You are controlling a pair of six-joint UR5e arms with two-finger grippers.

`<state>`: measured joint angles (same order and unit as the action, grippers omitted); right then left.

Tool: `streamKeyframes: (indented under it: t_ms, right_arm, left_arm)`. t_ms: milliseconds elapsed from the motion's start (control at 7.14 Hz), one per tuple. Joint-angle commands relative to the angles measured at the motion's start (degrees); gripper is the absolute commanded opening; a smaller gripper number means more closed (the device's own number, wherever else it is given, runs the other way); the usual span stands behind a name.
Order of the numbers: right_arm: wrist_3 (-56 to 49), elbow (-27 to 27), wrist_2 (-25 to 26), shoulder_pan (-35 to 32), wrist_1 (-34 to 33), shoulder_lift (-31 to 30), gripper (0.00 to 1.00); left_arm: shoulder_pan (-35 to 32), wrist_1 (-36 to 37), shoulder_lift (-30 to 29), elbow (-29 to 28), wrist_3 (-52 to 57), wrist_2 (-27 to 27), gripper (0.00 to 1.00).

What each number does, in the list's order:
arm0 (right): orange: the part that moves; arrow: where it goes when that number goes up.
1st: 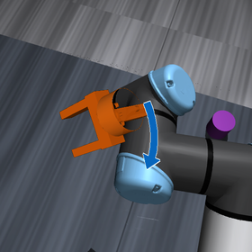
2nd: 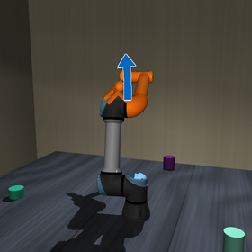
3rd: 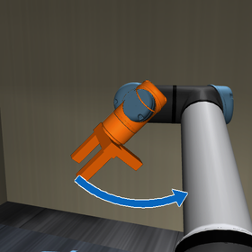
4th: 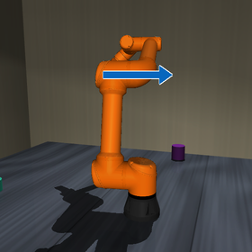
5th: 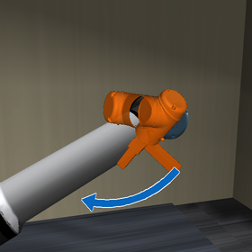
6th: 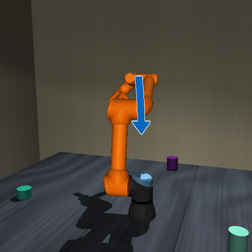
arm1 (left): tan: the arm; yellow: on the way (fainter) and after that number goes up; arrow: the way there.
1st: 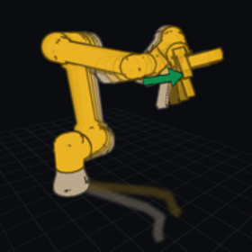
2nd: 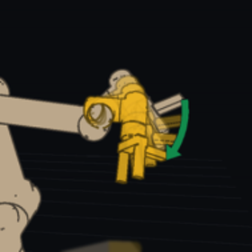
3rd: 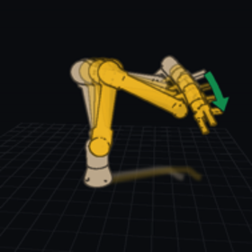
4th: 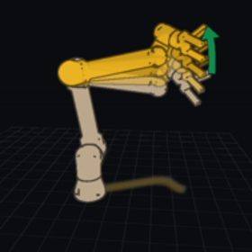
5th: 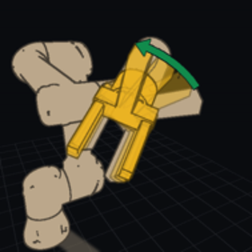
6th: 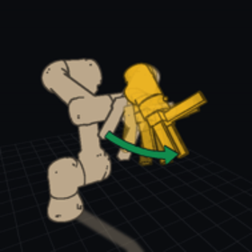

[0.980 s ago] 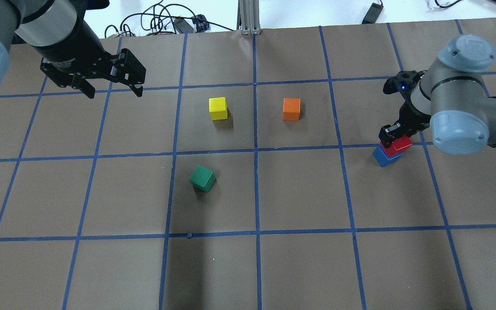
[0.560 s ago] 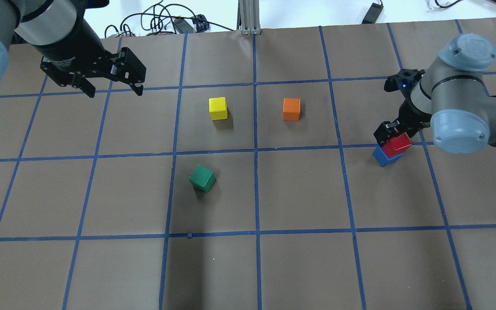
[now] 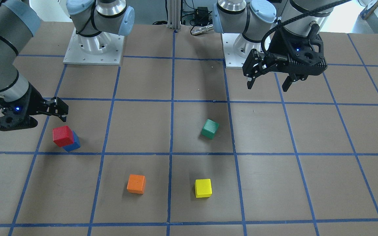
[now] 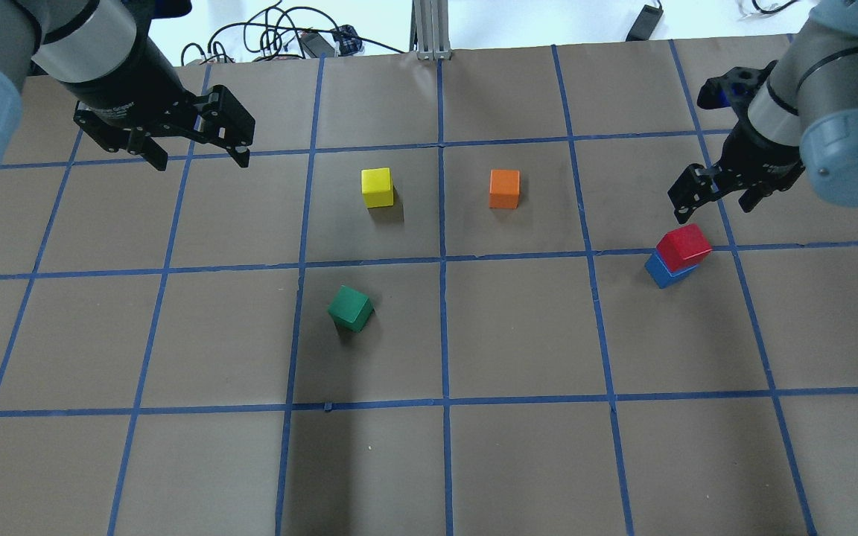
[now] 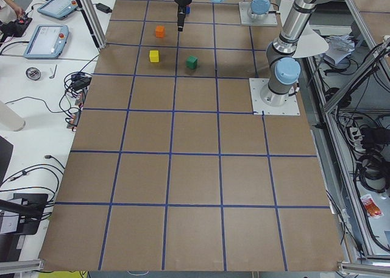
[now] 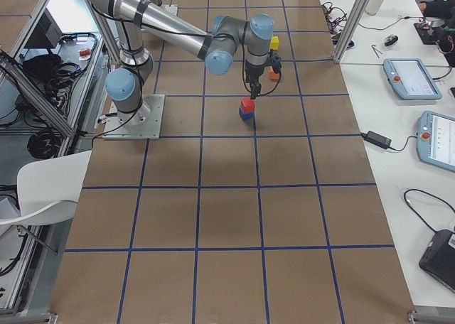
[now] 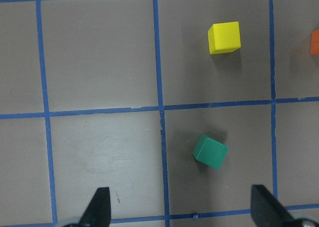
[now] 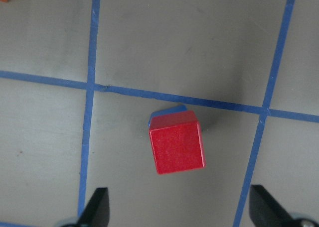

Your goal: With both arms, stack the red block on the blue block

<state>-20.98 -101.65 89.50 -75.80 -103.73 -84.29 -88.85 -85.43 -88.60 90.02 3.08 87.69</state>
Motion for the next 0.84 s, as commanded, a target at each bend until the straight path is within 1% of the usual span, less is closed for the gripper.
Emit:
streamKeyframes:
  t_ms: [0, 140, 280, 420, 560, 700]
  right_arm:
    - [11.43, 8.28, -0.72, -0.75, 14.56, -4.46, 1.0]
    - [13.06, 9.44, -0.47, -1.71, 16.95, -5.52, 1.0]
    - [16.12, 9.11, -0.81, -3.64, 16.89, -5.53, 1.0]
    - [20.76, 9.1, -0.82, -7.22, 16.2, -5.27, 1.0]
    - [22.72, 9.02, -0.29, -10.74, 15.93, -5.09, 1.0]
    - [24.13, 9.02, -0.11, -12.43, 15.92, -5.18, 1.0]
  left_arm:
    - [-0.01, 0.09, 0.0, -0.02, 0.0, 0.02, 1.0]
    - [0.08, 0.09, 0.18, 0.07, 0.09, 0.02, 1.0]
    - [0.08, 0.09, 0.09, 0.07, 0.09, 0.02, 1.0]
    - [0.08, 0.09, 0.09, -0.02, 0.09, 0.02, 1.0]
    - [-0.01, 0.09, 0.09, 0.07, 0.0, 0.02, 1.0]
    - [-0.01, 0.09, 0.09, 0.07, 0.0, 0.02, 1.0]
